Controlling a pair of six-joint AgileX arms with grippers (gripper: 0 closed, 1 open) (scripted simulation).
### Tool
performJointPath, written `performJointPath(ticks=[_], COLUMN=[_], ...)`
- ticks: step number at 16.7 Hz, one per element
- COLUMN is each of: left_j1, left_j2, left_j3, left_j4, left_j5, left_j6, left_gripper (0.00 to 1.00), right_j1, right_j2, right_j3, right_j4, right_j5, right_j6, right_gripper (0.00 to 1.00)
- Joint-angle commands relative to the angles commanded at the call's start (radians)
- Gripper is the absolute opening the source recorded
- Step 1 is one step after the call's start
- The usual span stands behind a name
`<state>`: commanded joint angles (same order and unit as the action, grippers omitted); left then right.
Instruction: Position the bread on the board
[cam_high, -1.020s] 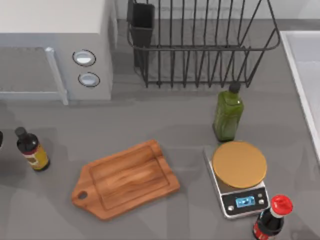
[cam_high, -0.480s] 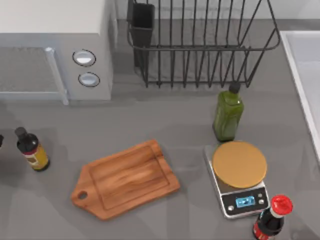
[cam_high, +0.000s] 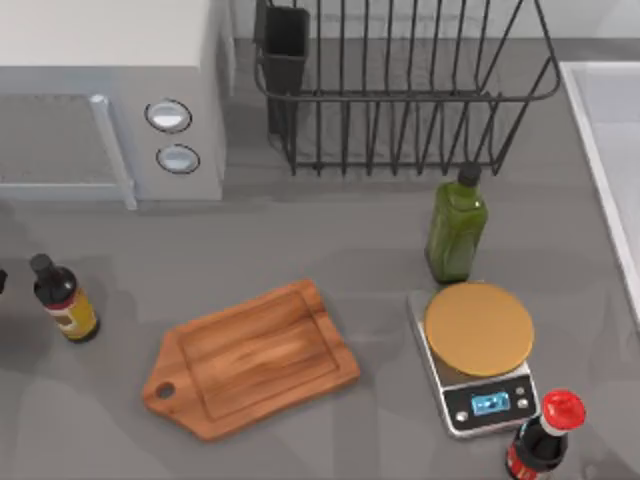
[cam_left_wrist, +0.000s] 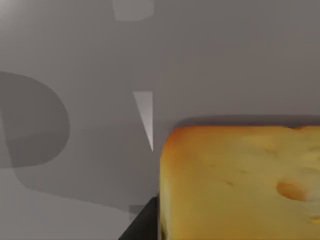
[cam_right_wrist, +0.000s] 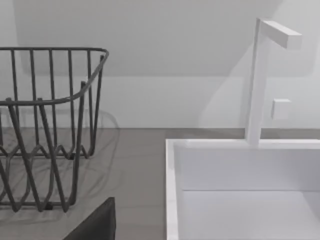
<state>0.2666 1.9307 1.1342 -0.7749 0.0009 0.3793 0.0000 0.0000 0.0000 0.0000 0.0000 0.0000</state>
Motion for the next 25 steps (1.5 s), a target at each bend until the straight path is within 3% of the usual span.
performJointPath(ticks=[4, 8, 13, 25], left_j1=[0.007, 0.006, 0.000, -0.025], left_j2=[-0.012, -0.028, -0.108, -0.171], left_j3=[0.005, 0.024, 0.164, 0.252], left_j4=[-0.035, -0.195, -0.343, -0.394], left_j5=[-0.006, -0.015, -0.010, 0.001], left_j6=[0.007, 0.028, 0.018, -0.062], left_gripper=[0.00, 0.00, 0.00, 0.00], right_j1=[0.000, 0.000, 0.000, 0.000], right_j2=[0.000, 0.000, 0.000, 0.000], right_j3=[0.000, 0.000, 0.000, 0.000], right_j4=[0.000, 0.000, 0.000, 0.000], right_j5=[0.000, 0.000, 0.000, 0.000], right_j6=[0.000, 0.000, 0.000, 0.000], right_gripper=[1.00, 1.00, 1.00, 1.00])
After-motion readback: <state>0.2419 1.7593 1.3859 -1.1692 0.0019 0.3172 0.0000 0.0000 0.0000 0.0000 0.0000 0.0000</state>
